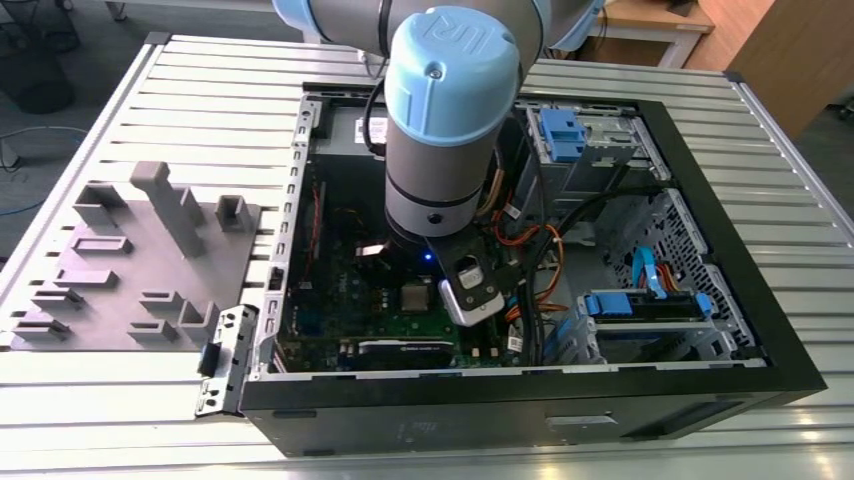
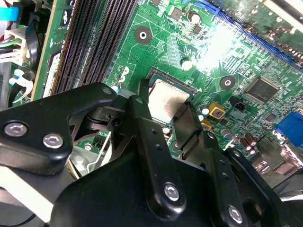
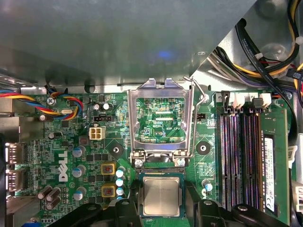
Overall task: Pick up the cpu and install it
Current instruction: 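Place the cpu into insertion slot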
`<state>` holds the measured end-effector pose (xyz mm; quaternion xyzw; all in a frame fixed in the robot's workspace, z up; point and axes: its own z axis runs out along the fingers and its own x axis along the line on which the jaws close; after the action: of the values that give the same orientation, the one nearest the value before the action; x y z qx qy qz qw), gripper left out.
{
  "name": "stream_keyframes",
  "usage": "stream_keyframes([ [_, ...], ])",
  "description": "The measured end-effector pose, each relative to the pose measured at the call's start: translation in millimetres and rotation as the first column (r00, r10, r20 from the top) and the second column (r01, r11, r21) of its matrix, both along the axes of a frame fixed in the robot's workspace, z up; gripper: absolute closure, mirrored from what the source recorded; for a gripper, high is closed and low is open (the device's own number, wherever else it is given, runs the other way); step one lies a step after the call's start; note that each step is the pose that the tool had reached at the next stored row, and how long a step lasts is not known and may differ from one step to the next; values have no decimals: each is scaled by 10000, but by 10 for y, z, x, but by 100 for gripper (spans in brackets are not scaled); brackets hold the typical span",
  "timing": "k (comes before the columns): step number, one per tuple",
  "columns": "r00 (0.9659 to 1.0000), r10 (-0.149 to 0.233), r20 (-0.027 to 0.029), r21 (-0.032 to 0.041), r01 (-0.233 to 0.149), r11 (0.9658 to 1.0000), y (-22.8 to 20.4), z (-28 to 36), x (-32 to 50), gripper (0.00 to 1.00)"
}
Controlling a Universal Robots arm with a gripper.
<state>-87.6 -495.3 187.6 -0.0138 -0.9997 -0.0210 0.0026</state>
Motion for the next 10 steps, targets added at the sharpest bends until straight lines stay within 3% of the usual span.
stream_keyframes([
  [10, 10000, -1, 1, 16, 1, 10000, -12, -2, 0, 54],
])
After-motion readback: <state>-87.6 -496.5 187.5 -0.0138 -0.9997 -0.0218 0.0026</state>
